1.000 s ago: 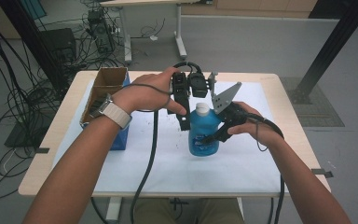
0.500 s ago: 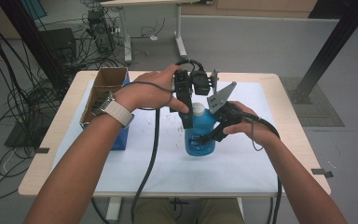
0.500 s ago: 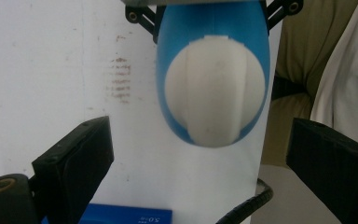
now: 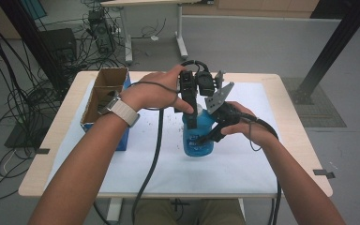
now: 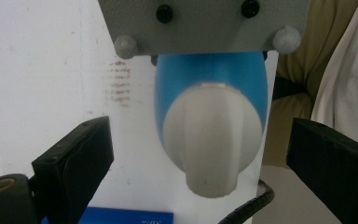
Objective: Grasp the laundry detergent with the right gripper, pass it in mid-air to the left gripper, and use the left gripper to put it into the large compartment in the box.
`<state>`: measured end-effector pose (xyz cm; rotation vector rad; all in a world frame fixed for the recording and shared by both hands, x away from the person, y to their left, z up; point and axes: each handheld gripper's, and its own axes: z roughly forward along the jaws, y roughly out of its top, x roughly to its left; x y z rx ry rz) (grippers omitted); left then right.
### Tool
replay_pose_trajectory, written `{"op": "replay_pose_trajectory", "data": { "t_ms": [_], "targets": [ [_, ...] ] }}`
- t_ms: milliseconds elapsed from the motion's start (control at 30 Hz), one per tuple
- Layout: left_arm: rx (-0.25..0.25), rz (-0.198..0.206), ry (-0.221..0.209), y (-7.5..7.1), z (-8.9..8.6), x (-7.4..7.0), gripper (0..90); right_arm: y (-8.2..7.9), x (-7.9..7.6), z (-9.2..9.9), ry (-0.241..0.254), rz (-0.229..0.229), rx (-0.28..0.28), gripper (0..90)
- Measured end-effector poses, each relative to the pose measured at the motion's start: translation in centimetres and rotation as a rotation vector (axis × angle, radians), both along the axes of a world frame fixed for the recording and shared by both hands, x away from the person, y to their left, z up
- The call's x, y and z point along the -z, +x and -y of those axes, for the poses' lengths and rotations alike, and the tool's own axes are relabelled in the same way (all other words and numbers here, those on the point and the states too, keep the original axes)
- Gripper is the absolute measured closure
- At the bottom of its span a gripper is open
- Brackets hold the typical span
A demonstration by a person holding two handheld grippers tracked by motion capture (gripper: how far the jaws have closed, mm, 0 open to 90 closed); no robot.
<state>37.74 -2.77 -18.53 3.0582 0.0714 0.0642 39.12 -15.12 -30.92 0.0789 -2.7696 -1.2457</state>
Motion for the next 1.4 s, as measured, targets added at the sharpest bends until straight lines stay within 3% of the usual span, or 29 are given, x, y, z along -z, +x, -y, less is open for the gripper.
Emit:
{"op": "replay_pose_trajectory", "data": {
  "t_ms": [467, 567, 767, 1300, 1333, 1400],
  "targets": [
    [0.003, 0.001, 0.002, 0.27, 0.58, 0.31, 7.8, -0.02, -0.12, -0.07, 0.003, -0.006, 0.004, 44.0],
    [0.008, 0.0, 0.005, 0.3, 0.76, 0.4, 8.0, 0.11, -0.08, -0.16, 0.02, 0.016, -0.009, 44.0],
    [0.01, 0.001, 0.005, 0.28, 0.85, 0.41, 8.0, 0.11, -0.14, -0.02, 0.023, 0.018, -0.006, 43.9],
    [0.004, 0.006, 0.001, 0.22, 0.75, 0.39, 8.5, 0.1, -0.17, 0.03, 0.024, 0.015, -0.001, 43.9],
    [-0.001, 0.005, 0.0, 0.25, 0.69, 0.37, 8.5, -0.07, -0.28, 0.15, 0.013, -0.007, 0.008, 43.9],
    [-0.004, 0.004, -0.001, 0.24, 0.67, 0.38, 8.5, -0.06, -0.3, 0.17, 0.014, -0.006, 0.005, 43.9]
  ]
}}
